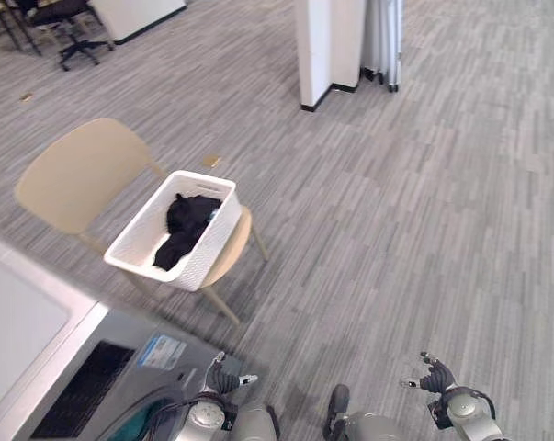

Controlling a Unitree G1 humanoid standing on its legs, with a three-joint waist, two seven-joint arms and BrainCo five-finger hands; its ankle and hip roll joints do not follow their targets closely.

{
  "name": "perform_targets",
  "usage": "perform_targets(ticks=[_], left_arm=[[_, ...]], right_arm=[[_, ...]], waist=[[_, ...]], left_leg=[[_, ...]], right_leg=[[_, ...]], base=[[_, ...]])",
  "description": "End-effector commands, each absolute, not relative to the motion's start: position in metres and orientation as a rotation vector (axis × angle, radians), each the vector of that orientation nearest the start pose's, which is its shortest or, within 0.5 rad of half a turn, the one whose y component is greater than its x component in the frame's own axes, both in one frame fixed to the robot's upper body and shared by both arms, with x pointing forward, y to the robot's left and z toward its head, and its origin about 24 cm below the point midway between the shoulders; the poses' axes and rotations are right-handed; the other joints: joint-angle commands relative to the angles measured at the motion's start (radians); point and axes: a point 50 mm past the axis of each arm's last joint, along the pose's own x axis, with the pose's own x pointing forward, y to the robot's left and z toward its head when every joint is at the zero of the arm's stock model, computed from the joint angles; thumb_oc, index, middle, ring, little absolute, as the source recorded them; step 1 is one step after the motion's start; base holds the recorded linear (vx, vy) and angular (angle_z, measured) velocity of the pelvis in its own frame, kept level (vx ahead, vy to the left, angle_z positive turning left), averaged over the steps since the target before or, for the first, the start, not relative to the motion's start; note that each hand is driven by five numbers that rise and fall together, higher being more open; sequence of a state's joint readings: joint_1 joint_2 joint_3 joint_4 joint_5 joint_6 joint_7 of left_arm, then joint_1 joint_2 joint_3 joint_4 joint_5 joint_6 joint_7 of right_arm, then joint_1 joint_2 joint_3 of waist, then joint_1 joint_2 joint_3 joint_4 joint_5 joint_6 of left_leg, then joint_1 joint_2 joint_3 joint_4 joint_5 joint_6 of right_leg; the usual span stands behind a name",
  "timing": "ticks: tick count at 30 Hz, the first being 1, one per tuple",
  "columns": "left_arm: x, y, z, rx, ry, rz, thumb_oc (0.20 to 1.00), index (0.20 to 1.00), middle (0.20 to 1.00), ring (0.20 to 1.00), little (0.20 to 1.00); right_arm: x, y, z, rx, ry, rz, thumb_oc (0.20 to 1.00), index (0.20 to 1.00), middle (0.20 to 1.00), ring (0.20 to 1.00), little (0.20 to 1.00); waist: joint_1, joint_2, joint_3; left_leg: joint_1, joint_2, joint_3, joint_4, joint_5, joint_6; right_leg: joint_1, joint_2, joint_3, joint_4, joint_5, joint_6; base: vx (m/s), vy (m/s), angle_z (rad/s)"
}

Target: Grab the laundry basket,head to the washer,open it,put in the laundry and shut it.

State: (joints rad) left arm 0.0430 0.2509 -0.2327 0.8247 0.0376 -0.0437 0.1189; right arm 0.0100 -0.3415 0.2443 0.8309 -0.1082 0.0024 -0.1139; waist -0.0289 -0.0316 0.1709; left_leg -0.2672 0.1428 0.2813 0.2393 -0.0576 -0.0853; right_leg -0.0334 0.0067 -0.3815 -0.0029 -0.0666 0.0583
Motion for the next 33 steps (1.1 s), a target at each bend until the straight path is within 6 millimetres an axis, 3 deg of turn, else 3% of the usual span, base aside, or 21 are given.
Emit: perform_targets(ticks=[1,5,6,8,11,12,13,14,15,16,17,18,19,21,22,23,26,28,30,32,33], left_arm=[[0.168,0.213,-0.116,0.379,0.758,0.007,1.000,1.000,1.000,1.000,1.000],[0.164,0.213,-0.118,0.371,0.770,0.013,1.000,1.000,1.000,1.000,1.000],[0.164,0.213,-0.118,0.371,0.771,0.013,1.000,1.000,1.000,1.000,1.000],[0.161,0.216,-0.119,0.366,0.785,0.026,1.000,1.000,1.000,1.000,1.000],[0.157,0.217,-0.121,0.374,0.801,0.021,1.000,1.000,1.000,1.000,1.000],[0.156,0.218,-0.122,0.382,0.808,0.021,1.000,1.000,1.000,1.000,1.000],[0.159,0.221,-0.120,0.399,0.800,0.023,1.000,1.000,1.000,1.000,1.000],[0.159,0.221,-0.120,0.399,0.800,0.024,1.000,1.000,1.000,1.000,1.000],[0.162,0.224,-0.118,0.408,0.790,0.031,1.000,1.000,1.000,1.000,1.000],[0.167,0.230,-0.113,0.414,0.764,0.055,1.000,1.000,1.000,1.000,1.000],[0.167,0.230,-0.113,0.414,0.764,0.055,1.000,1.000,1.000,1.000,1.000],[0.170,0.233,-0.111,0.414,0.752,0.065,1.000,1.000,1.000,1.000,1.000],[0.175,0.234,-0.108,0.421,0.734,0.080,1.000,1.000,1.000,1.000,1.000],[0.178,0.234,-0.107,0.423,0.725,0.082,1.000,1.000,1.000,1.000,1.000],[0.182,0.233,-0.105,0.432,0.714,0.083,1.000,1.000,1.000,1.000,1.000],[0.185,0.230,-0.104,0.438,0.703,0.072,1.000,1.000,1.000,1.000,1.000],[0.181,0.221,-0.111,0.431,0.730,0.036,1.000,1.000,1.000,1.000,1.000],[0.176,0.217,-0.115,0.433,0.742,0.013,1.000,1.000,1.000,1.000,1.000],[0.172,0.218,-0.117,0.415,0.757,0.022,1.000,1.000,1.000,1.000,1.000],[0.169,0.222,-0.118,0.409,0.772,0.043,1.000,1.000,1.000,1.000,1.000],[0.165,0.227,-0.119,0.418,0.789,0.058,1.000,1.000,1.000,1.000,1.000]], right_arm=[[0.174,-0.250,-0.104,-0.607,0.767,-0.010,1.000,1.000,1.000,1.000,1.000],[0.167,-0.255,-0.107,-0.626,0.793,-0.015,1.000,1.000,1.000,1.000,1.000],[0.166,-0.255,-0.108,-0.626,0.794,-0.015,1.000,1.000,1.000,1.000,1.000],[0.159,-0.255,-0.112,-0.630,0.824,0.001,1.000,1.000,1.000,1.000,1.000],[0.150,-0.251,-0.117,-0.616,0.855,0.015,1.000,1.000,1.000,1.000,1.000],[0.148,-0.249,-0.119,-0.610,0.860,0.018,1.000,1.000,1.000,1.000,1.000],[0.148,-0.244,-0.121,-0.603,0.865,0.034,1.000,1.000,1.000,1.000,1.000],[0.149,-0.244,-0.121,-0.602,0.864,0.034,1.000,1.000,1.000,1.000,1.000],[0.152,-0.242,-0.120,-0.598,0.854,0.036,1.000,1.000,1.000,1.000,1.000],[0.161,-0.237,-0.115,-0.593,0.812,0.041,1.000,1.000,1.000,1.000,1.000],[0.161,-0.237,-0.115,-0.593,0.811,0.041,1.000,1.000,1.000,1.000,1.000],[0.166,-0.233,-0.113,-0.587,0.791,0.047,1.000,1.000,1.000,1.000,1.000],[0.175,-0.228,-0.108,-0.578,0.746,0.058,1.000,1.000,1.000,1.000,1.000],[0.180,-0.227,-0.105,-0.577,0.729,0.062,1.000,1.000,1.000,1.000,1.000],[0.186,-0.225,-0.101,-0.575,0.700,0.062,1.000,1.000,1.000,1.000,1.000],[0.191,-0.225,-0.096,-0.574,0.671,0.058,1.000,1.000,1.000,1.000,1.000],[0.188,-0.231,-0.096,-0.584,0.679,0.046,1.000,1.000,1.000,1.000,1.000],[0.186,-0.233,-0.097,-0.574,0.683,0.046,1.000,1.000,1.000,1.000,1.000],[0.189,-0.236,-0.092,-0.574,0.660,0.033,1.000,1.000,1.000,1.000,1.000],[0.189,-0.238,-0.091,-0.582,0.659,0.028,1.000,1.000,1.000,1.000,1.000],[0.188,-0.238,-0.092,-0.587,0.662,0.034,1.000,1.000,1.000,1.000,1.000]], waist=[[0.048,-0.024,0.022],[0.063,-0.026,0.020],[0.062,-0.029,0.020],[0.066,-0.026,0.007],[0.073,-0.038,-0.008],[0.075,-0.047,-0.013],[0.074,-0.072,-0.008],[0.075,-0.075,-0.009],[0.076,-0.080,-0.004],[0.086,-0.084,0.001],[0.087,-0.085,0.001],[0.088,-0.081,0.005],[0.073,-0.062,0.016],[0.062,-0.053,0.025],[0.051,-0.038,0.040],[0.029,-0.035,0.057],[0.012,-0.040,0.062],[0.012,-0.036,0.051],[0.010,-0.030,0.050],[-0.001,-0.028,0.054],[0.001,-0.024,0.048]], left_leg=[[0.041,-0.018,-0.002,-0.124,0.094,-0.002],[0.001,0.017,0.018,-0.258,0.162,-0.014],[0.007,0.013,0.018,-0.262,0.161,-0.016],[-0.002,0.056,0.083,-0.269,0.179,-0.010],[-0.010,0.050,0.101,-0.197,0.197,-0.005],[-0.012,0.038,0.104,-0.167,0.184,0.005],[-0.007,-0.003,0.107,-0.108,0.125,0.039],[-0.008,-0.006,0.109,-0.105,0.120,0.041],[0.000,-0.021,0.104,-0.089,0.091,0.061],[0.017,-0.047,0.105,-0.078,0.045,0.088],[0.016,-0.048,0.106,-0.077,0.043,0.089],[0.040,-0.061,0.093,-0.086,0.029,0.096],[0.089,-0.085,0.059,-0.116,0.014,0.102],[0.108,-0.090,0.040,-0.133,0.011,0.102],[0.119,-0.087,0.023,-0.147,0.032,0.105],[0.140,-0.110,-0.035,-0.159,0.031,0.102],[0.158,-0.165,-0.137,-0.162,0.020,0.101],[0.155,-0.176,-0.164,-0.151,0.009,0.091],[0.130,-0.171,-0.140,-0.093,-0.002,0.064],[0.099,-0.118,-0.051,-0.041,-0.002,0.062],[0.094,-0.077,-0.004,-0.073,0.024,0.062]], right_leg=[[0.107,-0.076,0.070,0.057,-0.105,0.034],[0.162,-0.078,0.064,0.056,-0.134,0.049],[0.165,-0.081,0.064,0.057,-0.138,0.050],[0.204,-0.089,0.054,0.069,-0.159,0.069],[0.239,-0.121,0.047,0.110,-0.166,0.082],[0.237,-0.148,0.038,0.144,-0.147,0.088],[0.194,-0.224,0.039,0.276,-0.042,0.115],[0.191,-0.229,0.041,0.280,-0.043,0.118],[0.163,-0.256,0.052,0.336,-0.006,0.122],[0.121,-0.295,0.056,0.399,0.076,0.131],[0.120,-0.297,0.058,0.400,0.076,0.133],[0.090,-0.292,0.073,0.415,0.082,0.120],[0.002,-0.249,0.110,0.426,0.035,0.102],[-0.035,-0.229,0.118,0.419,0.002,0.098],[-0.088,-0.183,0.132,0.395,-0.024,0.073],[-0.119,-0.114,0.212,0.296,-0.041,0.079],[-0.116,-0.052,0.350,0.149,0.002,0.083],[-0.087,-0.051,0.340,0.117,0.004,0.065],[-0.055,-0.068,0.270,0.087,0.000,0.052],[-0.029,-0.086,0.214,0.085,-0.020,0.045],[-0.011,-0.090,0.175,0.078,-0.031,0.044]], base=[[0.33,0.041,-0.53],[0.37,0.122,-0.08],[0.41,0.186,0.05],[0.44,0.226,0.07],[0.43,0.185,0.31],[0.54,0.332,0.38],[0.39,0.289,0.43],[0.32,0.283,0.36],[0.27,0.207,0.43],[0.26,0.201,0.28],[0.28,0.169,0.32],[0.30,0.138,0.32],[0.30,0.130,0.51],[0.17,0.042,0.73],[0.20,-0.048,0.98],[0.19,-0.073,0.95],[0.18,-0.107,1.79],[0.13,-0.164,1.63],[0.09,-0.149,1.93],[0.08,0.003,2.28],[0.12,0.060,1.48]])
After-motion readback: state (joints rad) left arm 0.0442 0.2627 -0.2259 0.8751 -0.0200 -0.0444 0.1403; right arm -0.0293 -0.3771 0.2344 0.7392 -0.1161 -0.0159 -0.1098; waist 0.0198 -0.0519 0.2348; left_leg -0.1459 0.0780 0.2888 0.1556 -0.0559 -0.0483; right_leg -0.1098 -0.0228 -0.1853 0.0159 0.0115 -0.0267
